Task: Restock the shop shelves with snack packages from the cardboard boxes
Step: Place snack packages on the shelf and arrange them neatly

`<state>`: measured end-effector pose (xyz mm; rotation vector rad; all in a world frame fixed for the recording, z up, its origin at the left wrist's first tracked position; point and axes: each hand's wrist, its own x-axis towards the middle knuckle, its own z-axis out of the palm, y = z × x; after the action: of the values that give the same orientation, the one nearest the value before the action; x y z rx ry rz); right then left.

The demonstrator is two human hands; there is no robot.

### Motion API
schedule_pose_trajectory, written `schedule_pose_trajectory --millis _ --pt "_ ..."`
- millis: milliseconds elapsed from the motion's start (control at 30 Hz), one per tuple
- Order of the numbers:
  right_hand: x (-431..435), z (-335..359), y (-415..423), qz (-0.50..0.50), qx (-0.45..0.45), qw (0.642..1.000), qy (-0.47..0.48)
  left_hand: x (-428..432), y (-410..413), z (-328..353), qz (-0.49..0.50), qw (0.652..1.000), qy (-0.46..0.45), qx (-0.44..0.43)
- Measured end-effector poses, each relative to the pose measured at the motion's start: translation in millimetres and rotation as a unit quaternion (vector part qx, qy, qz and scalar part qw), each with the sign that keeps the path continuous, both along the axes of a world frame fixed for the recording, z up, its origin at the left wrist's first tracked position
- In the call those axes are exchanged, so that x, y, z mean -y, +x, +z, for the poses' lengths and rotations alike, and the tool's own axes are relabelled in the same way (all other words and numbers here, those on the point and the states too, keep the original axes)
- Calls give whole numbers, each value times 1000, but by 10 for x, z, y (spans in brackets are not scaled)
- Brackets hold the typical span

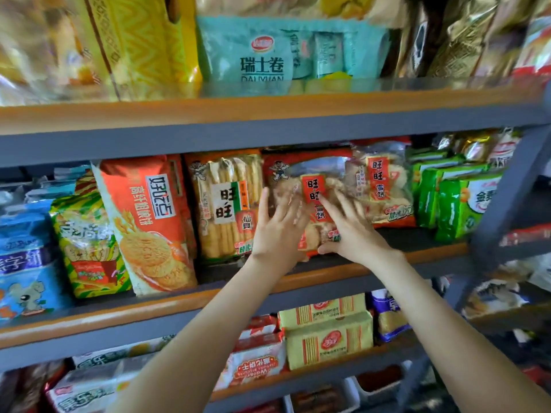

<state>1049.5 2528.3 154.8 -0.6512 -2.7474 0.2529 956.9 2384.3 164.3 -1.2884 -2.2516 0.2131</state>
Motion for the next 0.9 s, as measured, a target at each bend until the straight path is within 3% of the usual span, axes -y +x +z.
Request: schedule_pose_trajectory --millis 367,600,733,833,900 --pt "-456 -155 -213 135 -72 984 96 -404 42 -178 109 993 4 -44" --pt "-639 -133 -34 201 -113 973 28 -494 140 -127 108 994 0 -30" --pt "-888 -128 241 68 -195 978 14 -711 284 -50 28 998 56 -31" --pt "-1163 -153 362 -62 -126 990 27 -978 399 -9 -21 998 44 -34" --pt "-1280 -160 430 -78 -87 993 21 -1181 482 28 -34 998 29 -38"
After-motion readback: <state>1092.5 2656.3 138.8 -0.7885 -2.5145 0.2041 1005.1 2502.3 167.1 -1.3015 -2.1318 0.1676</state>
